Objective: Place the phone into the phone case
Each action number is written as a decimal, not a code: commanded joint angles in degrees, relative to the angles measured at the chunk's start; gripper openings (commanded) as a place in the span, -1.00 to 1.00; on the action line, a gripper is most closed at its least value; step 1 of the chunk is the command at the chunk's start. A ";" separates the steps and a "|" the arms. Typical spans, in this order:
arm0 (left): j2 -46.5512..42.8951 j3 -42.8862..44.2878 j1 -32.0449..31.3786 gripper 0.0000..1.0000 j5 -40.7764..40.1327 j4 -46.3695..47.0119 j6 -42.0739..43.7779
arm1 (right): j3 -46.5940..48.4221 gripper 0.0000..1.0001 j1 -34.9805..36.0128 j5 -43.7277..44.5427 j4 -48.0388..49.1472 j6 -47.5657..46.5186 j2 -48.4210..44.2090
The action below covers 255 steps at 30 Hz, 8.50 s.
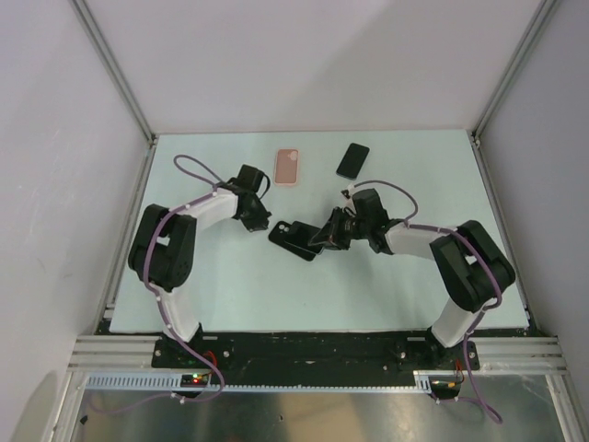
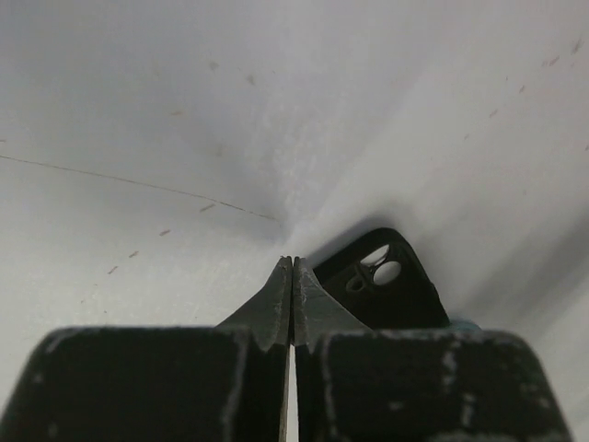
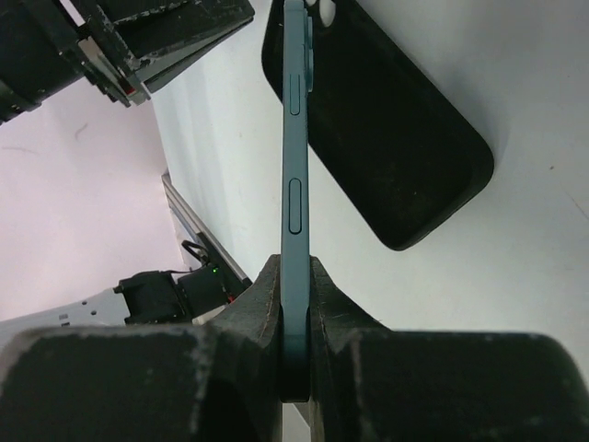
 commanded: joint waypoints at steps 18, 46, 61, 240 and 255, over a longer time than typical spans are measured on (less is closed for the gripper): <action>-4.33 -9.05 -6.26 -1.00 1.77 2.70 -2.15 | -1.88 -1.00 1.42 -3.03 11.71 5.95 5.26; -3.12 -7.62 -9.77 -1.00 0.62 4.08 -0.99 | -3.51 -1.00 -3.05 -15.01 5.46 3.25 10.09; 0.36 -4.20 -9.94 -1.00 2.52 4.18 0.70 | 5.69 -1.00 -1.72 -14.18 -1.44 0.51 16.54; -0.26 3.48 -13.83 -1.00 0.68 -1.70 4.88 | 10.88 0.36 -0.27 23.85 -22.64 -9.05 7.04; -7.89 -1.39 -11.69 -1.00 -2.49 -4.83 7.43 | 11.00 0.41 -3.33 23.17 -23.57 -13.23 6.34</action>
